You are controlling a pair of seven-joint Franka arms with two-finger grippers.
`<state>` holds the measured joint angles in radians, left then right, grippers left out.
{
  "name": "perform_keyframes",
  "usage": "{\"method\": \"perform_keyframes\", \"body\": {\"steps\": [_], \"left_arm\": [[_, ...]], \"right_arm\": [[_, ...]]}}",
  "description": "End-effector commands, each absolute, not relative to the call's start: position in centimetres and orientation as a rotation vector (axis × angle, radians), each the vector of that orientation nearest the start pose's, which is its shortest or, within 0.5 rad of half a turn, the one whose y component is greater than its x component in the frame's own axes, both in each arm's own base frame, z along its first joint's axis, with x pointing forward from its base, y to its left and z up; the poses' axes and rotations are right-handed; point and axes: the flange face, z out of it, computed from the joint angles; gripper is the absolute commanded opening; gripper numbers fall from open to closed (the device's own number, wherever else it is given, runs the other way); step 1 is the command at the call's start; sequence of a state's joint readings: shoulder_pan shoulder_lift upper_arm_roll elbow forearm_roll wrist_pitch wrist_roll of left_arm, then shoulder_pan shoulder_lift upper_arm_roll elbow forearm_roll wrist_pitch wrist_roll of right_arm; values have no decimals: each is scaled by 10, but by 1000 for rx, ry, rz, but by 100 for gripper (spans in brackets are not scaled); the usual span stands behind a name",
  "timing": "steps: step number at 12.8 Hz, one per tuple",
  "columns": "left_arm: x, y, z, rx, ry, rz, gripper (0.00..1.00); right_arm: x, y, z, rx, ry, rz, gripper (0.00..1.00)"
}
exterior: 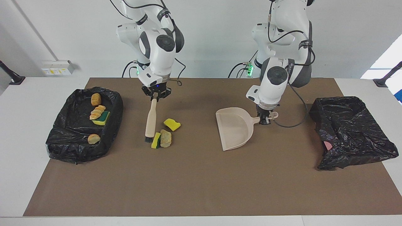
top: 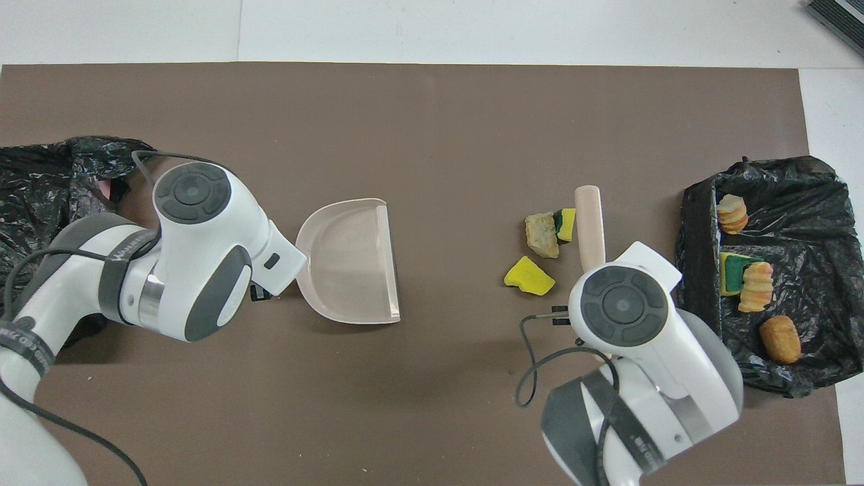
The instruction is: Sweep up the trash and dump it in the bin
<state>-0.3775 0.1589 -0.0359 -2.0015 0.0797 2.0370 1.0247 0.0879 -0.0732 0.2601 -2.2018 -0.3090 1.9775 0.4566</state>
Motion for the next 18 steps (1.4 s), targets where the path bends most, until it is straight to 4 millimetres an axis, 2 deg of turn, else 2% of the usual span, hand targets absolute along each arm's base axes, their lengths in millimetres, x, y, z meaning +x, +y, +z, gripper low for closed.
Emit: {"method": "perform_keyframes", "body": {"steps": [1, 2, 3, 4, 7, 8, 12, 13, 14, 16, 18], "left_arm": [[498, -246, 377, -2306, 2040, 193, 0], [486, -253, 375, -2323, 2014, 202, 0], [481, -250, 372, -2335, 2001, 208, 0], [479, -250, 373, -2333, 2002, 210, 0], [475, -254, 374, -2322, 2014, 212, 0], [475, -254, 373, -2322, 2014, 217, 0], [471, -252, 370, -2321, 2015, 214, 0], [471, -252, 370, -2322, 2015, 217, 0], [471, -252, 370, -2321, 2015, 214, 0], [472, -251, 370, -2325, 2012, 214, 0], [473, -248, 369, -2330, 2007, 217, 0]], "right_arm": [[499, 128, 355, -3521, -376, 133, 0], [498, 131, 351, -3497, -535, 180, 0], [494, 137, 353, -3497, -572, 200, 0], [489, 150, 351, -3487, -600, 210, 0], [471, 198, 326, -3396, -621, 279, 0], [464, 216, 321, -3382, -596, 271, 0], [455, 258, 316, -3264, -524, 217, 0], [451, 273, 319, -3203, -498, 188, 0], [444, 299, 322, -3143, -479, 178, 0], [454, 320, 333, -3027, -333, 211, 0], [455, 343, 340, -2914, -238, 201, 0]]}}
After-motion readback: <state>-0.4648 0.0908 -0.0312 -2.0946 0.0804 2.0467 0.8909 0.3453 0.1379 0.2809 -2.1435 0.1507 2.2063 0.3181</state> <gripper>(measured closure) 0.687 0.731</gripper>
